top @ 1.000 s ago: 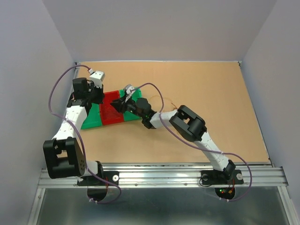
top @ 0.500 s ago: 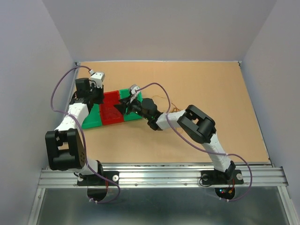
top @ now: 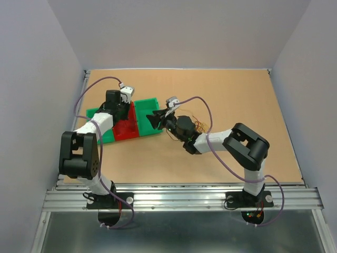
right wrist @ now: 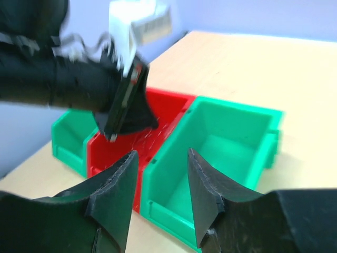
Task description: Untangle the cables
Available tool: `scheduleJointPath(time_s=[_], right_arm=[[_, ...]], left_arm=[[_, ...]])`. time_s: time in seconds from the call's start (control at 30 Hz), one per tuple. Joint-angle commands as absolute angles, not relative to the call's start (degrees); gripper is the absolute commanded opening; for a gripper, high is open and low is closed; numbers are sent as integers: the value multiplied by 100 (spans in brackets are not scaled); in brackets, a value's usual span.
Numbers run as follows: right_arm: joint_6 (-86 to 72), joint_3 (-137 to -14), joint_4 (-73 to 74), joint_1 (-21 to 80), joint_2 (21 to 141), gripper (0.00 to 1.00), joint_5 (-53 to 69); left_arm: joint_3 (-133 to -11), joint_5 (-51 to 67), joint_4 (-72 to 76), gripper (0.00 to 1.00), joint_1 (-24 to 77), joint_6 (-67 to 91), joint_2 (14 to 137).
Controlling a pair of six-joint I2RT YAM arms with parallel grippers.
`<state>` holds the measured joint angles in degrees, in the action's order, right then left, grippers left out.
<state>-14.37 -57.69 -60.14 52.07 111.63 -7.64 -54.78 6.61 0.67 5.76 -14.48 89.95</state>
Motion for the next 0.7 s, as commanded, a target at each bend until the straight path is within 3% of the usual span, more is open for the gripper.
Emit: scheduleJointPath(time_s=[0.0,0.13,0.23,0.33,0.4,0.47,0.67], right_arm=[[-1564,-5170,-6495,5019,10416,48,-1608],[-1652,-4791,-6521,4878,10038,48,-1722],[-1774,-4597,-6365,4755,9801,48,-1836],[-2082,-4710,-5262,4432,9397,48,-1452],[-2101,-4790,-4723,4229,9081,48,-1232],[-1953,-5008,-3739,4175,8895,48,-1221],[-1582,-5168,-2067,4131,8315,49,-1609]], left_arm=[[-5695,203,106,0,633,-1494,9149],[-5695,53,105,2,668,-1503,9220],[-5643,-97,184,13,668,-1503,9054],[-5590,-79,185,37,668,-1512,8606],[-5546,-44,185,45,668,-1538,8421],[-5528,-26,176,52,677,-1538,8202],[-5616,-26,9,60,791,-1556,7849]])
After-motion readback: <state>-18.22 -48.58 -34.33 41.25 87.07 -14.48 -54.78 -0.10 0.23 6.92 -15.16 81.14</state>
